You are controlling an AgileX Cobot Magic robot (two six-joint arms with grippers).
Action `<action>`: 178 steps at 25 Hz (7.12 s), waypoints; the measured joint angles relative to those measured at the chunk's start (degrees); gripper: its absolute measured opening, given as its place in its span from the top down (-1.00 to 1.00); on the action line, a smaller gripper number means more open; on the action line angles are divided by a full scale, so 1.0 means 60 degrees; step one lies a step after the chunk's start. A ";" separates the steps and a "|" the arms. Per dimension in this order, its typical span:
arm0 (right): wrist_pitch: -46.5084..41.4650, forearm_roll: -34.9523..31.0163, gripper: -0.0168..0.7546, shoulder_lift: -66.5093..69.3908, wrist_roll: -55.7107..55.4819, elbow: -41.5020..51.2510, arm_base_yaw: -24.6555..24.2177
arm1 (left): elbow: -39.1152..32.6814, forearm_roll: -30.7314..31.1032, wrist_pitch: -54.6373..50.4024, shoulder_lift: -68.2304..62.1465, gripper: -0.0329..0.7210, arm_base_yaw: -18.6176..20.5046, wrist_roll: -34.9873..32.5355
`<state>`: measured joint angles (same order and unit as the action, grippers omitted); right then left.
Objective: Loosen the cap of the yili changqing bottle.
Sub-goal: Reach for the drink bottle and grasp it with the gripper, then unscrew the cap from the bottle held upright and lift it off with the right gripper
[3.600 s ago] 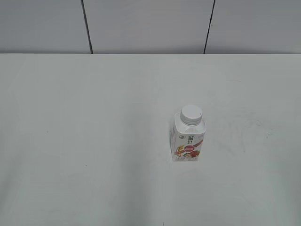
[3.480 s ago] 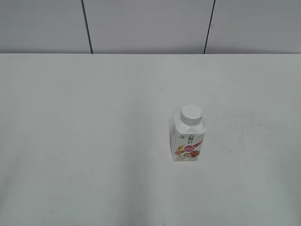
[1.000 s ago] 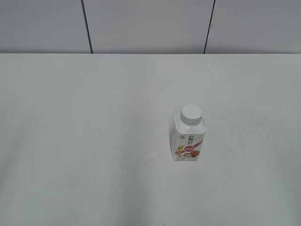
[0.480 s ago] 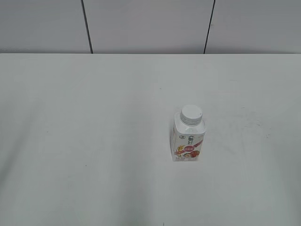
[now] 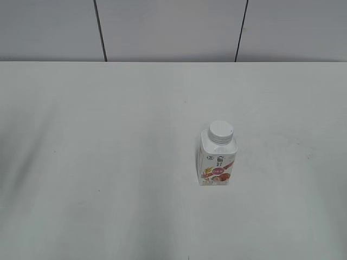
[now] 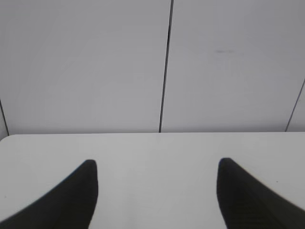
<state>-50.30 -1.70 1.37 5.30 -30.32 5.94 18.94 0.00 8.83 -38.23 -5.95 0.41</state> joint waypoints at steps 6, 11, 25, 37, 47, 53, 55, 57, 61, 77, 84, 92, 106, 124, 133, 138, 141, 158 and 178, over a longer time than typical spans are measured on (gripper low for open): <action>0.0009 -0.0010 -0.58 0.0036 0.0000 0.0000 0.0000 | -0.0012 0.0394 0.2525 -0.2761 -0.36 0.0000 0.0000; 0.0009 -0.0065 -0.58 0.0036 0.0000 0.0000 0.0000 | -0.0016 0.0428 0.4471 -0.4547 -0.36 0.0000 0.0000; 0.0020 -0.0107 -0.58 0.0057 0.0000 0.0000 0.0000 | -0.0016 0.0908 0.6863 -0.7816 -0.36 0.0000 0.0101; 0.0028 -0.0118 -0.58 0.0057 0.0000 0.0000 0.0000 | 0.1334 0.8527 0.8727 -1.0052 -0.36 0.0637 0.3204; 0.0028 -0.0118 -0.58 0.0057 0.0000 0.0000 0.0000 | 0.3153 1.2760 0.9977 -1.2245 -0.38 0.0632 0.3601; 0.0032 -0.0118 -0.58 0.0057 0.0000 0.0000 0.0000 | 0.3805 1.3400 0.9984 -1.3088 -0.54 -0.0150 0.3611; 0.0032 -0.0118 -0.58 0.0057 0.0000 0.0000 0.0000 | 0.4034 1.3365 0.9996 -1.3199 -0.55 -0.0544 0.3624; 0.0032 -0.0118 -0.58 0.0057 0.0000 0.0000 0.0000 | 0.4268 1.3254 0.9996 -1.3209 -0.56 -0.0960 0.3904; 0.0032 -0.0130 -0.58 0.0057 0.0000 0.0000 0.0000 | 0.4772 1.3136 1.0026 -1.3213 -0.56 -0.1568 0.4375; 0.0040 -0.0520 -0.58 0.0057 0.0000 0.0000 0.0000 | 0.6765 1.2774 0.9677 -1.4643 -0.56 -0.2864 0.4618; 0.0040 -0.0520 -0.58 0.0057 0.0000 0.0000 0.0000 | 0.7108 1.2440 0.9597 -1.4929 -0.56 -0.3330 0.4649; 0.0040 -0.0520 -0.58 0.0057 0.0000 0.0000 0.0000 | 0.7108 1.2187 0.9136 -1.5013 -0.55 -0.3609 0.4649; 0.0040 -0.0706 -0.58 0.2058 0.0000 -0.0140 0.0000 | 0.7121 1.2034 0.9067 -1.5013 -0.24 -0.3609 0.4652; -0.2725 -0.1110 -0.52 1.1223 -0.0518 -0.4326 0.0000 | 0.7129 1.2027 0.9076 -1.5023 -0.24 -0.3609 0.4682; -0.3153 -0.1110 -0.24 1.3497 -0.0567 -0.5741 0.0000 | 0.7129 1.2027 0.9076 -1.5023 -0.24 -0.3609 0.4682; -0.3176 -0.1217 -0.24 1.4383 -0.0574 -0.6209 0.0021 | 0.7129 1.2027 0.9076 -1.5023 -0.24 -0.3609 0.4682; -0.3186 -0.1377 -0.24 1.4797 -0.0597 -0.6502 0.0322 | 0.7129 1.2027 0.9084 -1.5023 -0.24 -0.3609 0.4690; -0.3225 -0.1787 -0.24 1.7197 -0.2207 -0.9413 0.3588 | 0.7129 1.2027 0.9084 -1.5023 -0.23 -0.3609 0.4690; -0.3233 -0.2190 -0.34 1.8207 -0.2249 -0.9443 0.3661 | 0.7129 1.2027 0.9084 -1.5023 -0.23 -0.3609 0.4690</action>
<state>-69.70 -14.85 110.61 -8.20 -86.98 27.90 61.71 72.16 63.33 -128.37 -27.60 28.55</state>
